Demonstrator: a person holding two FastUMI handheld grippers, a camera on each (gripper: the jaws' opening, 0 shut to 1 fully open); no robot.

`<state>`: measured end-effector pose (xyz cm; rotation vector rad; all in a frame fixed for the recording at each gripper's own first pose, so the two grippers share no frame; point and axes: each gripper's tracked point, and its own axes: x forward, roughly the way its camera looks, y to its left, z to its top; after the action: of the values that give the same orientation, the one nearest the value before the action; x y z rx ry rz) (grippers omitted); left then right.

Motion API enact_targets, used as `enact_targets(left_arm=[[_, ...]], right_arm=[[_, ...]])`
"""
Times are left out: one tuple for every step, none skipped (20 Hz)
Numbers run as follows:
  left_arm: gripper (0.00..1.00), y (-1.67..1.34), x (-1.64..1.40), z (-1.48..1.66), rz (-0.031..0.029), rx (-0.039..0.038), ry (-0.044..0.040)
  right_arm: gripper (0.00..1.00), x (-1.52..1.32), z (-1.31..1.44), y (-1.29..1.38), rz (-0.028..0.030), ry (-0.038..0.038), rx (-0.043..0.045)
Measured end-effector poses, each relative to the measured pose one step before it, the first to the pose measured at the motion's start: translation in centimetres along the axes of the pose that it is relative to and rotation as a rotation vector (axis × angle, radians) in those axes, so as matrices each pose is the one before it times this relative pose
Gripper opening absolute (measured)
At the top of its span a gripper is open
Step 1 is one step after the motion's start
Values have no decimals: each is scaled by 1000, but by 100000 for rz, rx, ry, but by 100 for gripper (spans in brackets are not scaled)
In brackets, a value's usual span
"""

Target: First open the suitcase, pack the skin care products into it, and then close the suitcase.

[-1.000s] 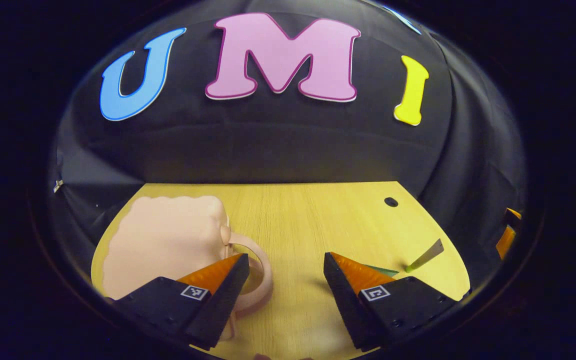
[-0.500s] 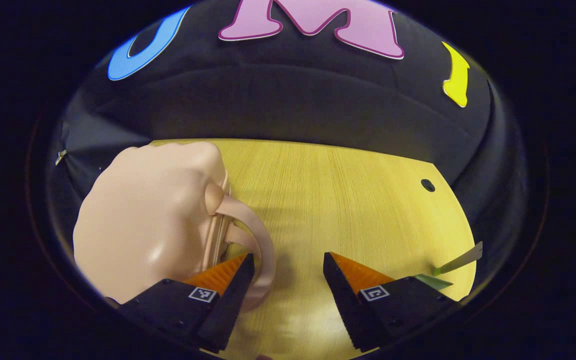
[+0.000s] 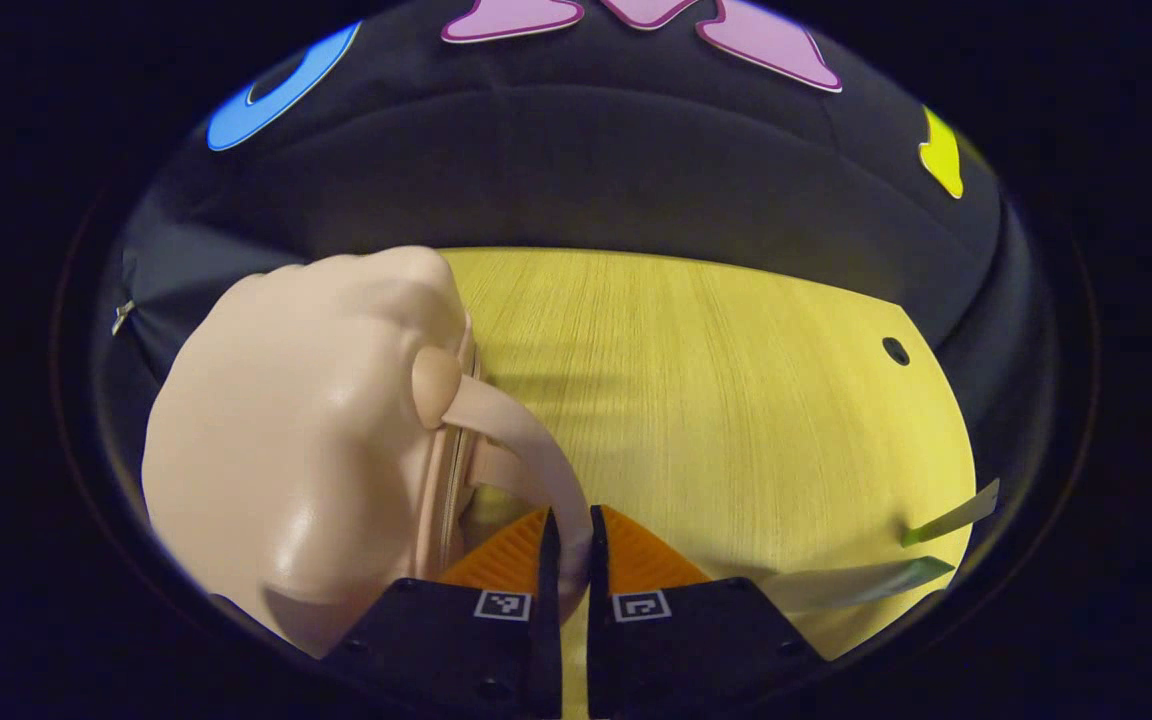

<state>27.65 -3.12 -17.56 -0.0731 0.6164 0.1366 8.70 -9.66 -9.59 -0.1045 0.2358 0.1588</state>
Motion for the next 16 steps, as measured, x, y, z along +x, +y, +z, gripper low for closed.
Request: enact_targets(left_arm=[[10,-113,-963,661,-3047,329,-426],[12,133,-1090,638,-2707,-475,-540],[11,158,-1412,964,-2091,-111,-873],[11,189,-1684,834,-2011,701,-1674],[11,182,-1889,1175,-1913,962,-2626],[10,216,-1592,1243,-480,2337,-3324],[11,637,-1771,1379,277,3556,-2739],[10,1314,-1767,1503,571,3145,-3269],[10,1852,-1521,1316,938,1827,-2438],[10,2519,-1704,1211,492,972,-1839],[10,2552,-1536,1115,736,-22,-1486],[10,2929,-1357,946,1311,-237,-1184],[11,2815,-633,588,2141,-1004,-1270],[11,2708,-235,405,2067,-1358,-1237],[11,2687,-173,518,1774,-1108,-1435],[11,2791,32,244,2022,-954,-608]], right_arm=[[98,21,145,152,-380,-48,419],[98,44,159,206,-410,-69,421],[98,-52,58,73,-308,-236,320],[98,-122,324,191,-250,-250,192],[98,54,346,290,-275,-499,163],[98,392,502,609,-330,-471,116],[98,196,359,504,-283,-322,276],[98,-18,253,477,-178,-126,535],[98,-35,172,565,-225,51,554],[98,-205,155,704,-215,17,584],[98,-130,164,797,-55,-155,474],[98,-51,131,941,32,-253,147],[98,-104,46,750,-420,-175,-187],[98,-233,-12,783,-358,311,-156],[98,-117,-91,821,-10,424,202],[98,-155,86,823,-300,24,506]])
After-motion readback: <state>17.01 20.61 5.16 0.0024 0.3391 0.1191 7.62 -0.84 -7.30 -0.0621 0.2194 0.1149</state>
